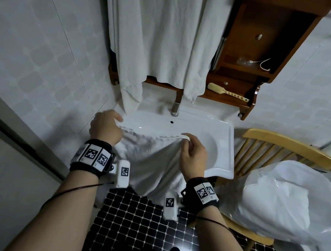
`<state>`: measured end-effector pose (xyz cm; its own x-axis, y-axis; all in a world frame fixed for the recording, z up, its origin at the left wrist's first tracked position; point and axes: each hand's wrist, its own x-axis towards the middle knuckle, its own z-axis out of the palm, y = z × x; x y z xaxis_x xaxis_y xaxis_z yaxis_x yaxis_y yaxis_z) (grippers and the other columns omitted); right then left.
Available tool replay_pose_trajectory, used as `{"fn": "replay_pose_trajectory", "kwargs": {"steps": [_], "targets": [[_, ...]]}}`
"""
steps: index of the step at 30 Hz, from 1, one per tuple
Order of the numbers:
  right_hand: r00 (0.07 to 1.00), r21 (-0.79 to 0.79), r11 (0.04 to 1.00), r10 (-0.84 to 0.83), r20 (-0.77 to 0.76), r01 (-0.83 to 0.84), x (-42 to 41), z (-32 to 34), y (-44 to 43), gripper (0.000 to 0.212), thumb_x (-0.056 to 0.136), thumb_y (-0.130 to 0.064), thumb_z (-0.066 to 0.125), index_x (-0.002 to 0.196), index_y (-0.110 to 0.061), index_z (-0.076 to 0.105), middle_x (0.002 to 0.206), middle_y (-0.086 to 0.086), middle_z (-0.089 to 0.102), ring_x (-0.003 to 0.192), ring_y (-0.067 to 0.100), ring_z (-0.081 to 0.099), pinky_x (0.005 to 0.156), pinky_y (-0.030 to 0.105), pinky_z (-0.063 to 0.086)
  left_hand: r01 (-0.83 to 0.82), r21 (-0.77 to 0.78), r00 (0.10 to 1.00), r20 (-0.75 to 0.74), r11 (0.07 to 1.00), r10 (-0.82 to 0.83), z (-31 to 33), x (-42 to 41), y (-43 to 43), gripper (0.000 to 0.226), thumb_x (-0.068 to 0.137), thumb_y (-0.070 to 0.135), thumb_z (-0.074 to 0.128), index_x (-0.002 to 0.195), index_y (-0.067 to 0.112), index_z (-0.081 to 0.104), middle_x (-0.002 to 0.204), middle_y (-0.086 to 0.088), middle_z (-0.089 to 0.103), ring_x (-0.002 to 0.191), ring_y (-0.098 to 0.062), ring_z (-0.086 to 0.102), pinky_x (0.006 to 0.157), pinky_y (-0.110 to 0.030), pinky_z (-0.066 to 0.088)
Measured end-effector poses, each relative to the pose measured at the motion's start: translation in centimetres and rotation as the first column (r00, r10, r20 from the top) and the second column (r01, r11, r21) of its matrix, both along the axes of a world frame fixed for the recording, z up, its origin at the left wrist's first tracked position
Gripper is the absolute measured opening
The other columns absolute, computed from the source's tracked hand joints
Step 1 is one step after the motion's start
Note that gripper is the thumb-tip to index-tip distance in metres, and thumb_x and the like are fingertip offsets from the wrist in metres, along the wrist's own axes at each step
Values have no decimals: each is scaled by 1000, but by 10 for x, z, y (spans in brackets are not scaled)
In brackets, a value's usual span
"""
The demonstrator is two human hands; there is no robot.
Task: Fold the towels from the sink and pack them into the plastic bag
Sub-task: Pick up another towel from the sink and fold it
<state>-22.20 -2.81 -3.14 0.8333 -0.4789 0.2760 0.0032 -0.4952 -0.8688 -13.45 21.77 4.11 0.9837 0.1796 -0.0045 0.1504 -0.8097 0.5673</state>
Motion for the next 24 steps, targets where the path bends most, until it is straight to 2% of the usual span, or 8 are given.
{"fn": "replay_pose_trajectory", "kwargs": {"steps": [2,4,7,9,12,15,20,24], "targets": [[996,-6,997,80,43,-80,4,19,10,24,97,-17,57,110,-24,76,92,-11,77,82,8,68,81,28,53,51,192,975,-222,980,-7,-8,-8,-4,32,91,4,61,105,32,70,132,-10,53,126,-38,48,106,-52,44],[988,-83,988,140,70,-134,6,33,19,23,96,-18,59,109,-24,77,95,-13,77,86,6,70,82,22,53,205,225,941,-313,953,-129,-14,-13,-9,21,89,19,72,104,33,69,131,-5,46,131,-35,41,111,-53,37],[968,-213,958,221,117,-193,8,45,26,22,94,-10,64,107,-21,79,99,-7,79,91,11,71,83,16,50,541,-99,813,-194,835,-549,-16,-21,-25,48,73,32,85,112,38,57,127,10,52,125,-19,51,106,-43,44],[957,-271,935,267,109,-230,9,46,26,24,90,-8,65,105,-22,79,96,-2,79,88,17,71,81,29,55,611,-310,758,-37,729,-651,-13,-27,-41,48,78,29,86,117,37,59,119,15,66,115,-8,63,98,-36,52],[960,-266,933,271,78,-241,8,45,21,24,91,-17,67,106,-29,81,96,-6,79,89,15,72,80,39,57,615,-331,783,143,716,-606,-13,-27,-58,25,93,15,67,111,32,68,99,12,75,96,-7,70,87,-33,56],[971,-163,963,229,76,-214,4,48,12,12,93,-26,76,101,-31,84,95,-15,80,88,3,73,81,35,59,629,-315,772,143,711,-619,-14,-26,-68,23,97,10,57,96,29,69,88,9,71,87,-11,66,77,-32,51],[993,70,991,114,17,-115,1,56,6,21,80,-40,91,77,-25,76,69,-9,74,63,10,68,63,32,56,623,-338,779,190,705,-597,-4,-39,-91,39,93,-7,41,108,16,67,101,0,69,93,-7,62,76,-14,43],[970,233,943,241,14,-238,-1,60,-4,12,85,-25,88,85,-20,77,78,-1,78,74,18,74,72,43,60,583,-269,811,263,767,-524,1,-42,-97,26,89,17,48,99,23,71,89,4,72,83,-17,63,72,-28,49]]}}
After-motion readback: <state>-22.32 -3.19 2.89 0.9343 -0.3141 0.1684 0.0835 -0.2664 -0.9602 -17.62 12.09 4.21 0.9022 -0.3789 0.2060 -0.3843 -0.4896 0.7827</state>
